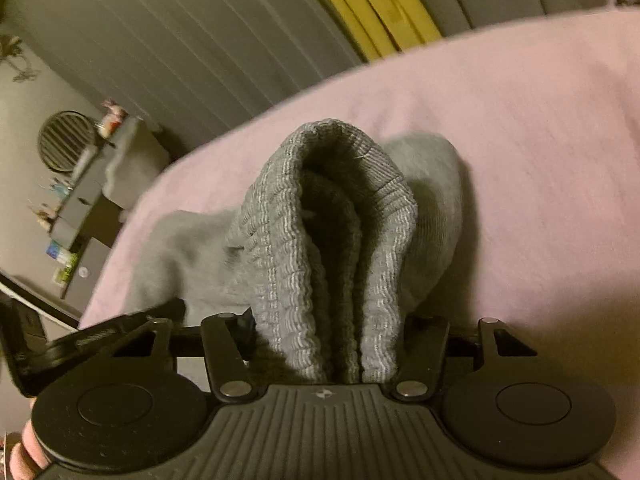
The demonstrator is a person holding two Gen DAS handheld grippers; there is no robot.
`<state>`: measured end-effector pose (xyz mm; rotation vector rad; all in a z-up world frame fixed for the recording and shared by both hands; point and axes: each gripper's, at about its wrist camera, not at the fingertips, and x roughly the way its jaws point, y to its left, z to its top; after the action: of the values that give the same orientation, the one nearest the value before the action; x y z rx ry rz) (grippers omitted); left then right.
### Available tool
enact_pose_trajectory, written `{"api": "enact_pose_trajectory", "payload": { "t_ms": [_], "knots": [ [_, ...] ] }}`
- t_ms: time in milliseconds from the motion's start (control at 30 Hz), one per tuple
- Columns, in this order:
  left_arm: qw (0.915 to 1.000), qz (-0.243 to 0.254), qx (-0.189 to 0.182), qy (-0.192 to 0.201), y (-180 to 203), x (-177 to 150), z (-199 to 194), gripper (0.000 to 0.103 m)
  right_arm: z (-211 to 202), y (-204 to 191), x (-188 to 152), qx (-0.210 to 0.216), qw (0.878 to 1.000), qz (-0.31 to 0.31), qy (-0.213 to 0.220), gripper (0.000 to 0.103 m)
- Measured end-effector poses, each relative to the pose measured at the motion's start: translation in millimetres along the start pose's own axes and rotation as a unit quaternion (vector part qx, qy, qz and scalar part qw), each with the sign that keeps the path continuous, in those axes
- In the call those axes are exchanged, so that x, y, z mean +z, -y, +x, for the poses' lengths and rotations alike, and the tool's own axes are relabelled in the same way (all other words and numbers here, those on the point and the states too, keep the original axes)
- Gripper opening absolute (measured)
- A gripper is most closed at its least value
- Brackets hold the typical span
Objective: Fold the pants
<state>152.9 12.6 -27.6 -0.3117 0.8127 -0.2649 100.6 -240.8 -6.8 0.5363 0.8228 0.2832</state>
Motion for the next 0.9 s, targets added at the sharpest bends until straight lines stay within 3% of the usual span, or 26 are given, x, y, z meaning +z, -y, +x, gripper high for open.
{"api": "enact_pose_trajectory", "payload": {
  "t_ms": [233,300,333,367,400,433,467,500,533,567,633,733,800,900],
  "knots": [
    [0.9979,-0.003,-0.001,0.065,9,33,-26,0.033,-19,-24,36,0.047,0.998,-0.008,0.049,0.056],
    [0.9973,-0.016,0.000,0.071,6,44,-26,0.043,-18,-26,50,0.040,0.997,-0.017,0.057,0.060],
    [0.9964,-0.023,0.031,0.076,5,48,-24,0.056,-15,-25,55,0.028,0.998,-0.018,0.057,0.068],
    [0.9934,-0.021,0.076,0.084,6,50,-23,0.061,-13,-22,62,0.003,0.998,-0.018,0.054,0.076],
    [0.9863,-0.009,0.136,0.093,8,49,-22,0.061,-10,-20,66,-0.037,0.998,-0.021,0.052,0.080],
    [0.9732,0.008,0.209,0.094,10,48,-19,0.060,-10,-21,68,-0.090,0.994,-0.030,0.057,0.085],
    [0.9641,0.023,0.249,0.091,9,45,-18,0.060,-12,-22,66,-0.153,0.985,-0.047,0.072,0.086],
    [0.9618,0.035,0.258,0.086,7,40,-19,0.060,-15,-23,62,-0.186,0.977,-0.058,0.086,0.086],
    [0.9659,0.040,0.243,0.081,5,33,-23,0.062,-20,-21,56,-0.198,0.974,-0.061,0.095,0.086],
    [0.9716,0.038,0.220,0.079,3,26,-28,0.069,-27,-19,49,-0.180,0.977,-0.055,0.099,0.086],
    [0.9791,0.015,0.188,0.075,-1,12,-38,0.076,-37,-16,36,-0.122,0.987,-0.032,0.102,0.086],
    [0.9890,-0.035,0.132,0.057,-4,-6,-48,0.076,-45,-12,13,-0.054,0.994,0.010,0.093,0.085],
    [0.9910,-0.066,0.110,0.039,-6,-12,-53,0.076,-45,-10,5,-0.054,0.994,0.030,0.094,0.084],
    [0.9901,-0.077,0.112,0.035,-2,-26,-64,0.076,-43,12,-1,-0.057,0.991,0.098,0.068,0.074]
  ]
}}
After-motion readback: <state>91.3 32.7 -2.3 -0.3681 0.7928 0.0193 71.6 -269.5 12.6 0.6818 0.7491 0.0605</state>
